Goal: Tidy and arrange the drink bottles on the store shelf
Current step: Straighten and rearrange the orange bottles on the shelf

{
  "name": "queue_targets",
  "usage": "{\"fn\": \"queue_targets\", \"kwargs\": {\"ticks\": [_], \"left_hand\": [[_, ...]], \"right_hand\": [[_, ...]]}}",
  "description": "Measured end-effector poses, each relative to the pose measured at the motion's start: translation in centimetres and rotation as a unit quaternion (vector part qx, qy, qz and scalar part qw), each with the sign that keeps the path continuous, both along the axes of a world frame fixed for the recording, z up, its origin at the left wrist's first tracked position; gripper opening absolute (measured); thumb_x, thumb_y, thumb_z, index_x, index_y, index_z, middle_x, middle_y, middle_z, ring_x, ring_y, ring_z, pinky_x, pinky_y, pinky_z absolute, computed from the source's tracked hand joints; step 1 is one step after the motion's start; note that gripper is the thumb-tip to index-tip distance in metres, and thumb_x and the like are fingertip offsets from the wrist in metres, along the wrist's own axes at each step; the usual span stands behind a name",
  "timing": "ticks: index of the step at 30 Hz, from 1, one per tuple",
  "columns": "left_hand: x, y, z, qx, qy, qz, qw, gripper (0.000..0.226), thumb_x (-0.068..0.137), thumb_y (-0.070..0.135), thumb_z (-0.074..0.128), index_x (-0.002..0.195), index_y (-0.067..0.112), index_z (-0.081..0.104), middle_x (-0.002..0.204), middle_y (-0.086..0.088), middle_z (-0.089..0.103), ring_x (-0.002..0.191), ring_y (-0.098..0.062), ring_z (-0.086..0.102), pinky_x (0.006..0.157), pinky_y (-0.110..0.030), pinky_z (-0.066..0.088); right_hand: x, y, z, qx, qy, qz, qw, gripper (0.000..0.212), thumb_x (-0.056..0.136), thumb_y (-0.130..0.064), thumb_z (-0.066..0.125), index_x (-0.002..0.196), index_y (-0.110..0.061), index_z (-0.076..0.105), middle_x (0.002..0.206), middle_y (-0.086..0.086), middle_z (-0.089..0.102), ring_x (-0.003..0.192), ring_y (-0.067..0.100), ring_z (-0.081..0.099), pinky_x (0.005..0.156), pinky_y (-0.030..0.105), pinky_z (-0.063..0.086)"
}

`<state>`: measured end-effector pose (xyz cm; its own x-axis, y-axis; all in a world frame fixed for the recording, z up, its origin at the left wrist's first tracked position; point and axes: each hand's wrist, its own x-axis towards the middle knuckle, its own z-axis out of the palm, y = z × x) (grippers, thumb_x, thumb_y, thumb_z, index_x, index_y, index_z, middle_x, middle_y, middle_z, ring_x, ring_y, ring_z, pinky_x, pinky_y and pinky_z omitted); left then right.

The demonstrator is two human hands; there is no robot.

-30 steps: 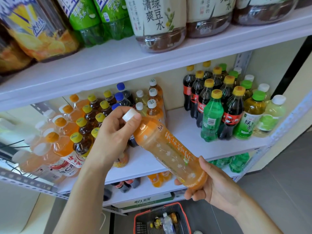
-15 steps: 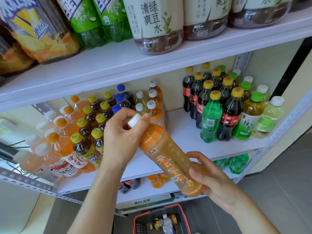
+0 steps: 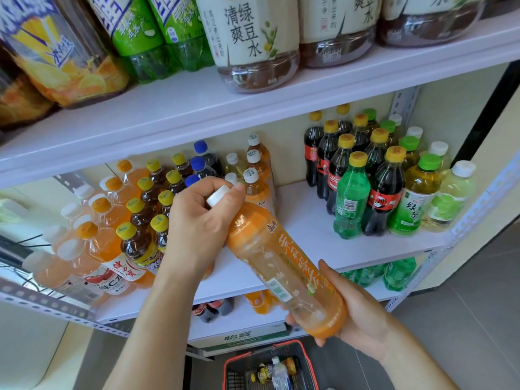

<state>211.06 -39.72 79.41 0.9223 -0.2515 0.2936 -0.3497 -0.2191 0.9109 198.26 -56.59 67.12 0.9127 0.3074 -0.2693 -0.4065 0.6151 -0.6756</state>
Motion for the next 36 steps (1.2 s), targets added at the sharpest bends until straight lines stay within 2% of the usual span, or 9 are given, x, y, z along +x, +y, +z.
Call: {"fn": "queue_targets", "kwargs": {"ticks": [6,10,12,16,20,24,27,30,36], "left_hand": [[1.4,-0.6,-0.7,0.068,-0.011,0.114,0.991,0.030,0.084,0.044,0.067,0.069,0.018,0.065,0.056,0.007,0.061,0.053,-0.010,0.057,0.047,-0.029,0.050],[2.2,-1.2,-0.9,0.158,-0.016,0.106,0.982,0.035,0.081,0.054,0.064,0.070,0.021,0.063,0.058,0.003,0.062,0.055,-0.019,0.061,0.048,-0.037,0.051],[2.5,-1.0,-0.8,0.159,-0.003,0.030,0.987,0.030,0.086,0.050,0.066,0.077,0.022,0.064,0.061,0.001,0.064,0.051,-0.018,0.062,0.044,-0.034,0.050],[3.1,-0.9,-0.7,0.109,0.057,-0.063,0.990,0.028,0.091,0.047,0.064,0.095,0.020,0.065,0.076,-0.016,0.067,0.066,-0.043,0.062,0.054,-0.050,0.054],[3.6,-1.9,-1.7,0.124,0.042,-0.010,0.991,0.038,0.094,0.048,0.059,0.087,0.011,0.061,0.053,0.005,0.054,0.044,-0.013,0.050,0.037,-0.024,0.039],[4.1,-2.2,-2.3,0.144,0.038,0.013,0.989,0.037,0.093,0.049,0.060,0.082,0.014,0.063,0.055,0.007,0.058,0.046,-0.008,0.053,0.040,-0.023,0.043],[4.0,-2.6,-2.4,0.179,-0.016,0.003,0.984,0.032,0.091,0.049,0.062,0.081,0.018,0.063,0.068,0.002,0.065,0.062,-0.016,0.062,0.055,-0.035,0.053],[3.7,-3.2,-2.6,0.215,-0.038,-0.024,0.976,0.028,0.092,0.047,0.061,0.086,0.019,0.062,0.071,-0.003,0.066,0.064,-0.022,0.066,0.058,-0.047,0.057],[5.8,-3.8,-3.1,0.199,0.019,-0.113,0.973,0.029,0.093,0.053,0.054,0.079,0.029,0.062,0.060,0.008,0.060,0.054,-0.010,0.057,0.053,-0.028,0.046]], "right_hand": [[0.1,-0.1,0.6,-0.164,-0.093,-0.067,0.980,0.058,0.069,-0.051,0.082,0.119,-0.029,0.064,0.111,0.004,0.071,0.091,0.019,0.069,0.073,0.036,0.057],[0.3,0.3,0.5,-0.264,-0.082,-0.106,0.955,0.070,0.059,-0.037,0.087,0.120,-0.039,0.053,0.102,-0.004,0.073,0.082,0.013,0.070,0.071,0.029,0.056],[0.2,0.2,0.7,-0.235,-0.086,-0.084,0.964,0.062,0.065,-0.041,0.084,0.120,-0.031,0.057,0.099,0.003,0.073,0.083,0.022,0.071,0.063,0.030,0.054],[0.0,-0.7,0.4,-0.083,-0.055,0.007,0.995,0.061,0.080,-0.052,0.071,0.123,-0.011,0.059,0.096,0.022,0.067,0.072,0.034,0.069,0.051,0.029,0.051],[0.3,-1.2,-0.2,-0.026,-0.055,0.061,0.996,0.066,0.083,-0.058,0.065,0.121,-0.004,0.061,0.096,0.026,0.067,0.077,0.034,0.070,0.057,0.031,0.054],[0.9,-1.5,-0.5,-0.102,-0.052,0.027,0.993,0.071,0.072,-0.064,0.072,0.117,-0.009,0.068,0.112,0.025,0.067,0.101,0.040,0.064,0.089,0.048,0.050],[1.3,-1.3,0.2,-0.173,-0.076,0.016,0.982,0.054,0.065,-0.063,0.078,0.104,-0.026,0.075,0.102,0.001,0.075,0.095,0.017,0.070,0.082,0.026,0.053],[2.2,-0.7,0.4,-0.273,-0.088,-0.016,0.958,0.052,0.066,-0.053,0.082,0.110,-0.030,0.066,0.107,-0.002,0.074,0.101,0.015,0.069,0.088,0.031,0.054],[3.2,-0.2,-1.0,-0.375,-0.077,-0.083,0.920,0.038,0.076,-0.028,0.081,0.107,-0.026,0.058,0.094,-0.009,0.075,0.084,0.007,0.071,0.071,0.018,0.052]]}}
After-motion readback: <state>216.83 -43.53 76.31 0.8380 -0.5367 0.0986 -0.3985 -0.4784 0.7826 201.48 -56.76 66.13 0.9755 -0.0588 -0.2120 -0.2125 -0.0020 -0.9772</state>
